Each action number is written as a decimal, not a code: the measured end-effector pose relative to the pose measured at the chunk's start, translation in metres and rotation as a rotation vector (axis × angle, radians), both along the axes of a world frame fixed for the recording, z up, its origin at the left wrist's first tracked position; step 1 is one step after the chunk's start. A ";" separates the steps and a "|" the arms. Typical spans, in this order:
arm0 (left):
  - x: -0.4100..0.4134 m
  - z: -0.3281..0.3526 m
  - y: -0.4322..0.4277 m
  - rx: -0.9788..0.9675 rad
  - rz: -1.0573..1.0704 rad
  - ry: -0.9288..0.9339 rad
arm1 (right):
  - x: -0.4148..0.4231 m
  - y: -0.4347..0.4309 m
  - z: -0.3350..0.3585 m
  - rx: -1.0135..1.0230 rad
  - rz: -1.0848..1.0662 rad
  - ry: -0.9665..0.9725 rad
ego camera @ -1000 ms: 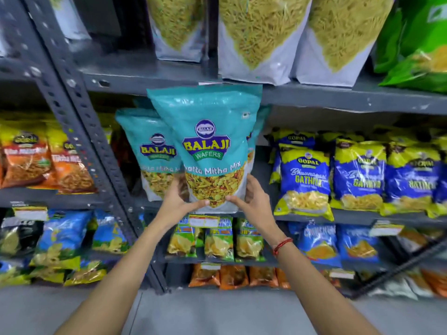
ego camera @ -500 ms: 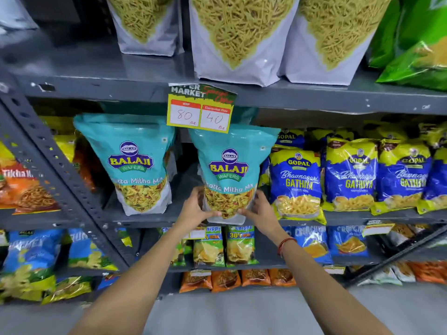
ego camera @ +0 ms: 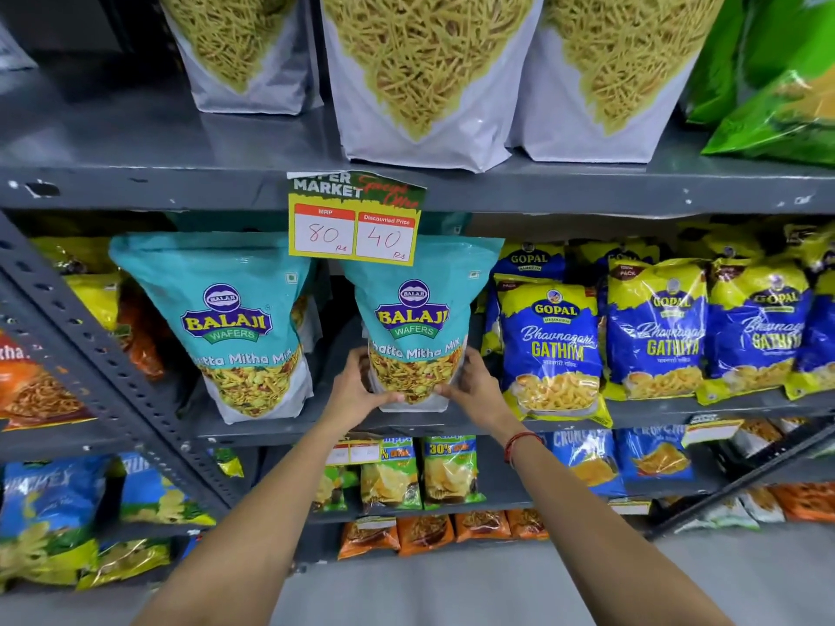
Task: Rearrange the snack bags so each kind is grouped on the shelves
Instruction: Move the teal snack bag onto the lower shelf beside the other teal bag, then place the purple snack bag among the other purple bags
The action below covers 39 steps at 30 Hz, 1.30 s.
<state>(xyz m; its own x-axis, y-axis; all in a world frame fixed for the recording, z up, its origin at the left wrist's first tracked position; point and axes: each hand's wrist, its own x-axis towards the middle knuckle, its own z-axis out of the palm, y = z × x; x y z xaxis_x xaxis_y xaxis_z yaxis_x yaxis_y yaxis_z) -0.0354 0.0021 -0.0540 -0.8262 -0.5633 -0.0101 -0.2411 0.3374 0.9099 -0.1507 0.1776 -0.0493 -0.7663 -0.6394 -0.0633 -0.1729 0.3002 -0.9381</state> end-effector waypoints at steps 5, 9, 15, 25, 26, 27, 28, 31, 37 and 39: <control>0.003 0.002 0.003 -0.002 0.009 -0.024 | 0.000 0.001 -0.004 0.010 0.016 -0.009; 0.010 0.010 0.011 -0.068 0.015 -0.059 | 0.013 0.004 0.009 0.014 -0.019 -0.002; 0.039 0.070 0.023 0.061 0.119 -0.027 | 0.050 0.019 0.072 -0.234 -0.322 0.303; 0.070 0.297 0.049 0.021 -0.038 0.846 | 0.064 0.016 0.269 -0.727 -0.345 0.653; 0.064 0.307 0.042 -0.031 -0.019 0.892 | 0.060 0.013 0.279 -0.687 -0.335 0.671; 0.056 0.315 0.032 -0.098 -0.008 0.902 | 0.054 0.010 0.285 -0.636 -0.328 0.680; 0.046 0.318 0.021 -0.157 -0.013 0.871 | 0.048 0.006 0.288 -0.582 -0.317 0.683; 0.017 0.317 -0.011 -0.211 -0.144 0.571 | 0.040 -0.006 0.288 -0.489 -0.241 0.660; 0.010 0.328 -0.017 -0.251 -0.265 0.353 | 0.045 -0.016 0.286 -0.492 -0.254 0.621; 0.018 0.328 -0.025 -0.240 -0.264 0.364 | 0.048 -0.024 0.290 -0.471 -0.235 0.621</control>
<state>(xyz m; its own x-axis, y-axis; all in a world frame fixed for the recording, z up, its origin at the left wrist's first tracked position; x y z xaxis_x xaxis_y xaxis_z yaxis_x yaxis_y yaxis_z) -0.0170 -0.0225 0.2743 -0.8666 -0.2854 0.4094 0.1993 0.5542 0.8082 -0.1025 0.1540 0.2411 -0.6909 -0.3110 0.6527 -0.6847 -0.0085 -0.7288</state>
